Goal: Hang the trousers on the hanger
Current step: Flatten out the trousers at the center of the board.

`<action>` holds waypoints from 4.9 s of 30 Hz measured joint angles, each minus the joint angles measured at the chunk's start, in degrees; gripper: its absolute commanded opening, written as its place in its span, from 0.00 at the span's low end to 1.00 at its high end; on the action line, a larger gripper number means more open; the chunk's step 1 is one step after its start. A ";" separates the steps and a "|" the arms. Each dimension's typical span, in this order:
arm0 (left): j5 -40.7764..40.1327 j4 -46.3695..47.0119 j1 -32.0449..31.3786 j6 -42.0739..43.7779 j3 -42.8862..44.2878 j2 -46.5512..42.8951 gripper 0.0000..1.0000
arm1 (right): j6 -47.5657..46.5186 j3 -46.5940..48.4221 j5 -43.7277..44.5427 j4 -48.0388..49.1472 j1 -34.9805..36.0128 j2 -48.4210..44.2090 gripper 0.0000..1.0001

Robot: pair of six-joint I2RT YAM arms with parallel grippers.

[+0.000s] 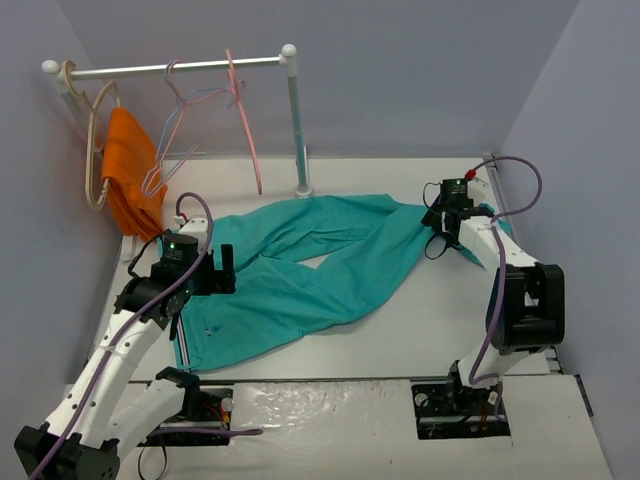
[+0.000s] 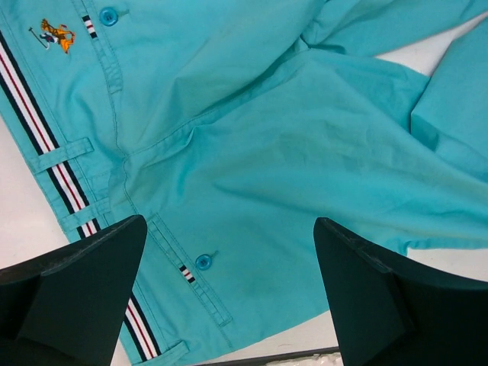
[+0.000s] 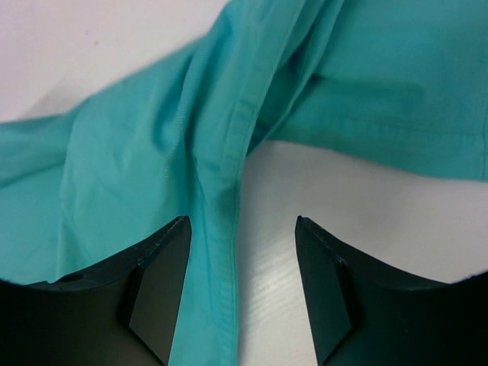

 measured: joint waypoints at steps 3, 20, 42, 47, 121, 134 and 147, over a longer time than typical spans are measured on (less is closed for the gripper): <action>0.66 0.51 -0.07 1.14 -0.92 -0.72 0.93 | 0.95 2.34 0.09 1.09 -0.50 2.39 0.53; 0.64 1.19 -0.07 2.43 -1.12 -0.22 0.93 | 4.10 8.48 1.69 2.80 -1.96 12.78 0.07; -0.97 1.14 -0.07 2.54 -1.12 -0.45 0.93 | 3.29 -5.67 7.81 -8.30 -1.92 -40.12 0.32; 0.42 0.96 -0.12 2.32 -1.11 -0.50 0.93 | 4.82 -13.91 7.71 -19.89 -1.92 -50.55 0.57; -5.45 -15.12 -7.50 -13.67 16.22 -0.21 0.88 | -4.73 14.82 -4.22 -0.43 60.74 15.27 0.59; -1.31 0.82 -26.91 -14.76 12.19 20.95 0.87 | 2.40 -13.53 0.86 -3.93 40.22 -15.55 0.58; 1.40 15.75 -36.93 -12.10 17.59 50.95 0.86 | 3.67 -22.44 -4.35 -2.79 22.16 -16.79 0.57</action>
